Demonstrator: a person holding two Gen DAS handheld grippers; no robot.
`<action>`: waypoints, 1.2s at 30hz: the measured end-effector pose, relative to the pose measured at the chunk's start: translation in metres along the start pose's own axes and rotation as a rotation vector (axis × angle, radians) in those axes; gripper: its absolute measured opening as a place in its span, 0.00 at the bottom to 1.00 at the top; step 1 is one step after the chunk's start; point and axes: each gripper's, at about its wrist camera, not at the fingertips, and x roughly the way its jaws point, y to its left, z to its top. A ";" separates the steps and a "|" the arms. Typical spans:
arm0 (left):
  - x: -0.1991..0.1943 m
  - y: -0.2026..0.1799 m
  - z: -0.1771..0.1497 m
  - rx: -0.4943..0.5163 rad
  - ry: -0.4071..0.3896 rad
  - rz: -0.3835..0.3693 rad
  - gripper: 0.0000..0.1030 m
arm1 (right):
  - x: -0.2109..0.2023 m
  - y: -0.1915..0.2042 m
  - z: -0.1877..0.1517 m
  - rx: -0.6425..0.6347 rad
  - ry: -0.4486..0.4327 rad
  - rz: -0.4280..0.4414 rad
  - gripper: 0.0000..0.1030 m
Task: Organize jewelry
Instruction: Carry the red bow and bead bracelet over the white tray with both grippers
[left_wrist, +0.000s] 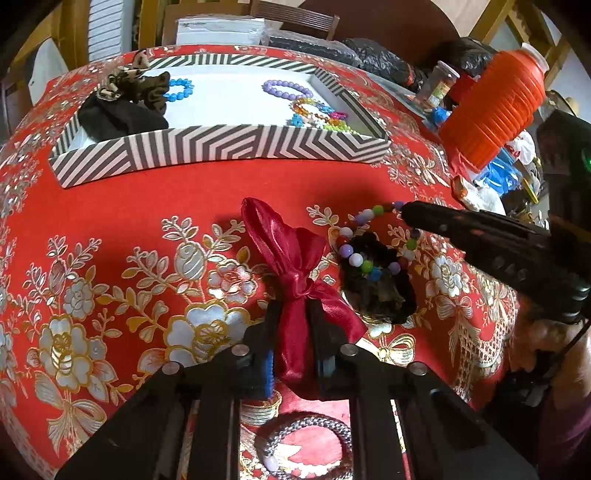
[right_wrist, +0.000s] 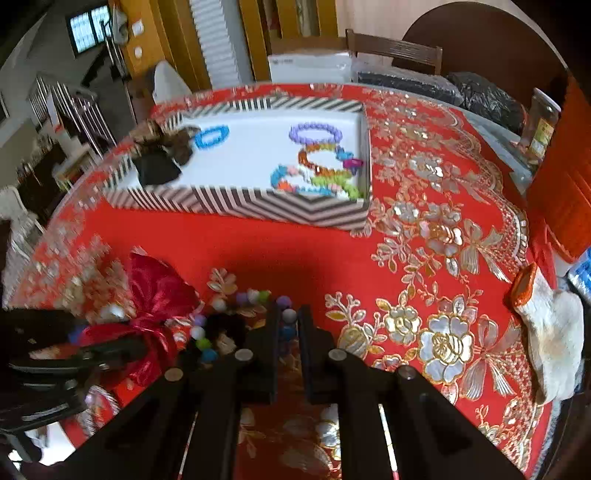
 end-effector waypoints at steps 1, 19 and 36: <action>-0.002 0.001 0.000 0.001 -0.006 0.001 0.04 | -0.002 0.000 0.001 0.007 -0.009 0.009 0.09; -0.047 0.011 0.041 0.033 -0.160 0.061 0.04 | -0.062 0.001 0.043 0.014 -0.169 0.049 0.09; -0.048 0.027 0.087 0.057 -0.211 0.152 0.04 | -0.062 0.011 0.076 -0.011 -0.192 0.039 0.09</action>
